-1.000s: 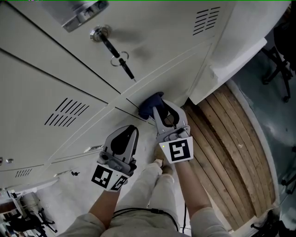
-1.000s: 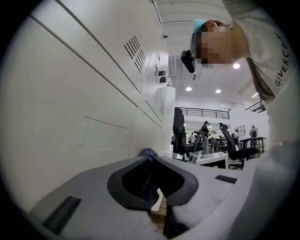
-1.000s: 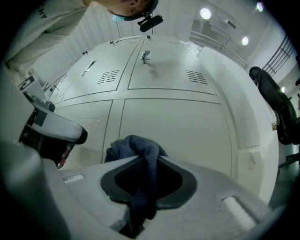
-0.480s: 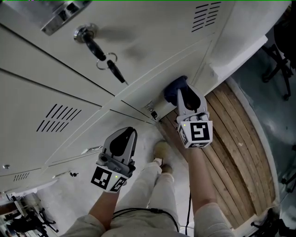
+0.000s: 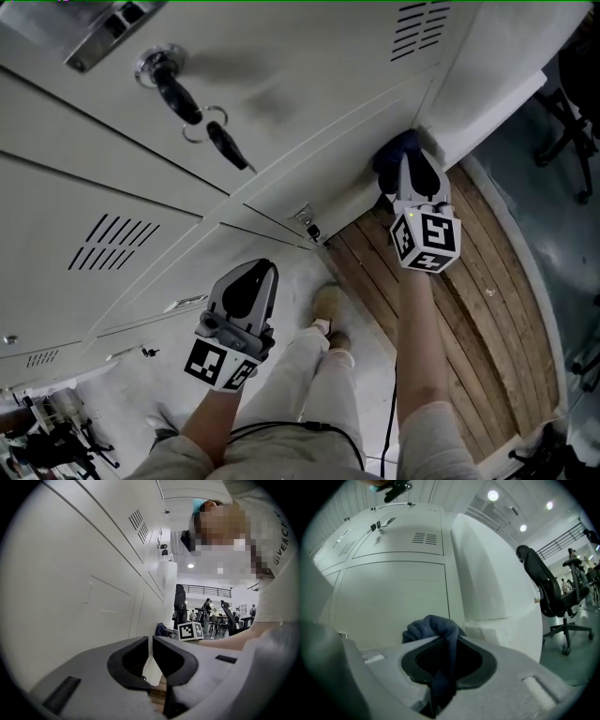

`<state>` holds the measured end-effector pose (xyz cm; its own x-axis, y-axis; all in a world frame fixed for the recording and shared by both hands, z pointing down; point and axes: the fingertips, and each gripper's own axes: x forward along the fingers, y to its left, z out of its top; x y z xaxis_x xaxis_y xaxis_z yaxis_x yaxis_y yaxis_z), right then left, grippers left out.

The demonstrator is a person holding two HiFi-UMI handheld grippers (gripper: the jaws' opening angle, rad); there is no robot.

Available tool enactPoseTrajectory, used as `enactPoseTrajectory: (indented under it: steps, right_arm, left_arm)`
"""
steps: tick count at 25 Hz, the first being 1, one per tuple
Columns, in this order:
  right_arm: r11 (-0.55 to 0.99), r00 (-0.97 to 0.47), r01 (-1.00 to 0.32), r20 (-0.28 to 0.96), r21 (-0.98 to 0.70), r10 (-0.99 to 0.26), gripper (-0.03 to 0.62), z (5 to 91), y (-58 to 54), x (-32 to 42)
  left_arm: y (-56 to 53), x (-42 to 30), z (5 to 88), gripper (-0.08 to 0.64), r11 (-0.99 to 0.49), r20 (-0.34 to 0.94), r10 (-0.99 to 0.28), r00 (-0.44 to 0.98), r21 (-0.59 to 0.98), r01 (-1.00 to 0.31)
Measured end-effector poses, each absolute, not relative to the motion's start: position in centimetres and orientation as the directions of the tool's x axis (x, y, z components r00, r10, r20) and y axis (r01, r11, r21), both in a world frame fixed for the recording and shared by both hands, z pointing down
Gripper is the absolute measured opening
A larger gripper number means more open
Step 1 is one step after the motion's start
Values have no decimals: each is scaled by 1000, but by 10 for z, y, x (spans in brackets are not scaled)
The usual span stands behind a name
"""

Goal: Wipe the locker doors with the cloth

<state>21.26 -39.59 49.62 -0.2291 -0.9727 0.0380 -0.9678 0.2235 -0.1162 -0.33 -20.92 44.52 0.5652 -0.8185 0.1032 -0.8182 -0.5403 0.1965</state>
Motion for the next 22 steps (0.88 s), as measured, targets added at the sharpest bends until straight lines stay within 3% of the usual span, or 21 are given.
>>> enactPoseTrajectory:
  steps: [5, 11, 22]
  right_arm:
    - [214, -207, -958, -55, -193, -977, 61, 491, -374, 212]
    - [353, -344, -916, -82, -191, -936, 61, 503, -326, 167]
    - [595, -608, -786, 31, -168, -794, 61, 554, -285, 64]
  left_arm:
    - [-208, 1, 449, 26, -543, 110, -815, 569, 198, -816]
    - [-209, 4, 450, 26, -547, 108, -813, 573, 197, -814]
    - [-210, 9, 459, 26, -556, 126, -803, 583, 196, -808]
